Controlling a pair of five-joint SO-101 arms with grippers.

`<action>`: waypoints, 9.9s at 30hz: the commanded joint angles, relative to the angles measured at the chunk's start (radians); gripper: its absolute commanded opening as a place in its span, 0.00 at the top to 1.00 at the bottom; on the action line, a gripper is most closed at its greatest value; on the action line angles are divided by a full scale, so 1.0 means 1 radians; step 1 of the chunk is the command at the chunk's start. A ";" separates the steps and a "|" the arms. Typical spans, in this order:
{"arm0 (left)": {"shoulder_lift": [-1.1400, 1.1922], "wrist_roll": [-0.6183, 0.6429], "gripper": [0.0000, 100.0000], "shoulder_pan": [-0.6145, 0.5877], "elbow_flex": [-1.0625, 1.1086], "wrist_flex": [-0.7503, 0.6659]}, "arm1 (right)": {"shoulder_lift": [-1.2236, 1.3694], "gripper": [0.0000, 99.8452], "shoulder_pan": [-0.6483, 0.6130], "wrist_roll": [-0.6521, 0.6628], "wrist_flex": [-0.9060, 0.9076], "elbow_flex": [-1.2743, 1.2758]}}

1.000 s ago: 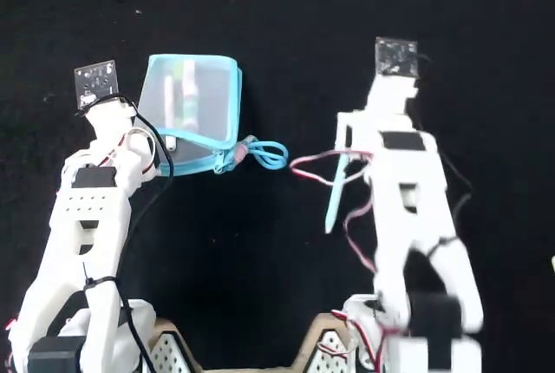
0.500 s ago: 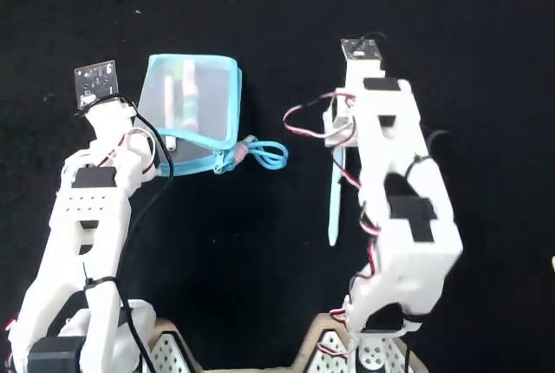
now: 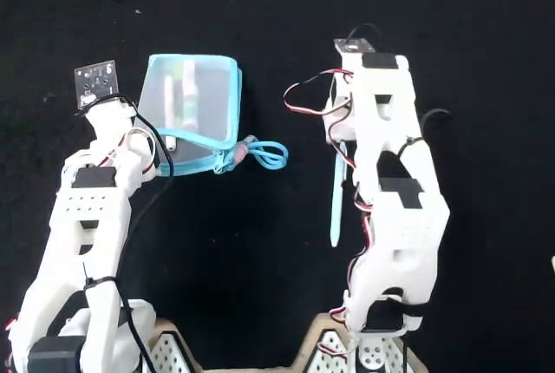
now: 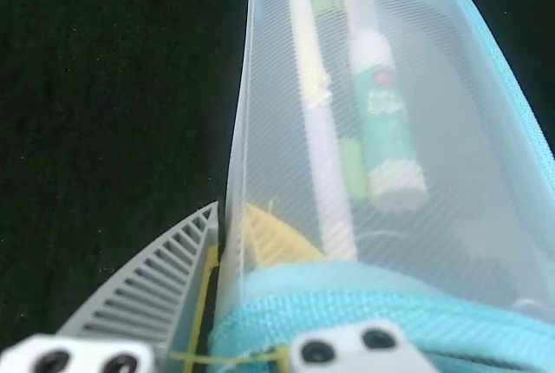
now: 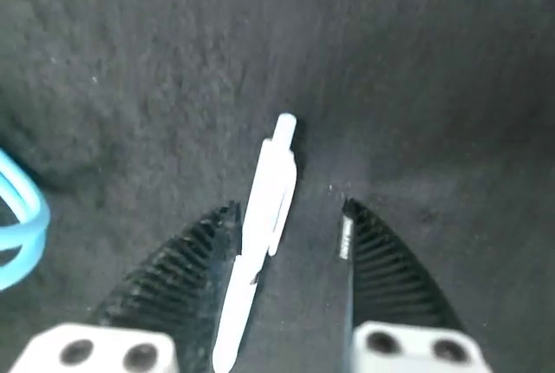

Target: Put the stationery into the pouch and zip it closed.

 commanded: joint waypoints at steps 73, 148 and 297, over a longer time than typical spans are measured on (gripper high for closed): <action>0.012 0.011 0.97 -0.021 0.058 0.003 | 0.074 0.77 0.040 0.462 -0.143 0.004; 0.023 0.011 0.97 -0.027 0.061 0.005 | -0.582 0.76 0.021 -0.068 -0.881 0.977; 0.023 -0.031 0.97 -0.018 0.076 -0.040 | -2.005 0.99 -0.701 -0.258 -1.516 1.888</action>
